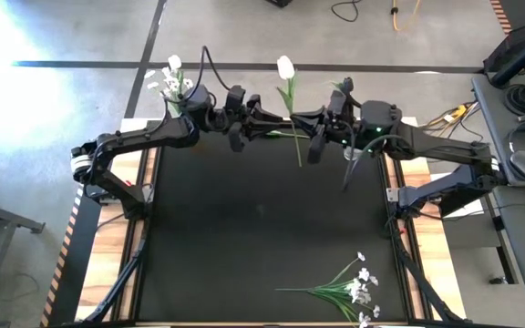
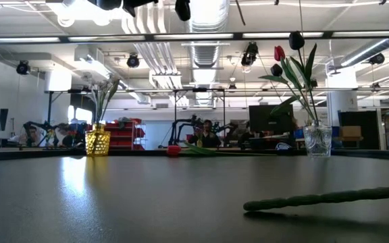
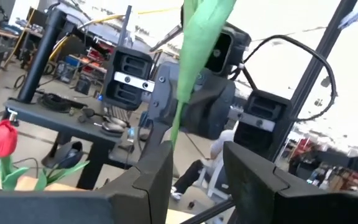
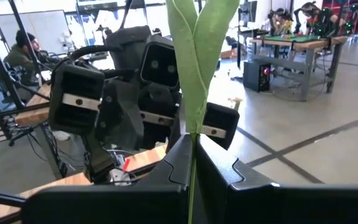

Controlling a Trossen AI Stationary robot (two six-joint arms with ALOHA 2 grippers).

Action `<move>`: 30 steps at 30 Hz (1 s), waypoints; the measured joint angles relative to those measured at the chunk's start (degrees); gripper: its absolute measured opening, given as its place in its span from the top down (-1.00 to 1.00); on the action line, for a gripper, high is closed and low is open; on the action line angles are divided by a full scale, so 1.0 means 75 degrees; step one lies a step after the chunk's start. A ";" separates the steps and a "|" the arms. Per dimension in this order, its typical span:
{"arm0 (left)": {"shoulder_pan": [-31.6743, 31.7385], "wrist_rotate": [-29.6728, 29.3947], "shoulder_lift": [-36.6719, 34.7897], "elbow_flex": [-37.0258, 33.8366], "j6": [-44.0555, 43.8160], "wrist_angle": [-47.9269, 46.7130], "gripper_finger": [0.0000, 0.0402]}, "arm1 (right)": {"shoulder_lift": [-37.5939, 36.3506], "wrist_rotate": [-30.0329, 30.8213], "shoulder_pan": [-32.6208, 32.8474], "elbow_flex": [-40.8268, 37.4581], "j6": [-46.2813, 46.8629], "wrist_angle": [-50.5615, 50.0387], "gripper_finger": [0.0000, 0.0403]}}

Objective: Sort flowers into vase by color
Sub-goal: Put the white tulip into the yellow vase

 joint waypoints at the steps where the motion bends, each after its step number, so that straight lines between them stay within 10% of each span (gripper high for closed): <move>1: -0.0014 -0.0004 0.0000 0.0000 -0.0066 -0.0008 0.37 | 0.0053 0.0001 0.0000 0.0000 -0.0008 0.0052 0.94; 14: 0.0149 -0.0518 -0.0080 0.0124 0.0112 0.0263 0.43 | 0.0182 -0.0035 -0.0004 -0.0003 -0.0182 0.0305 0.94; 30: 0.0191 0.0226 0.0885 0.2974 0.1596 -0.2780 0.44 | 0.0250 -0.0043 -0.0009 -0.0004 -0.0281 0.0233 0.94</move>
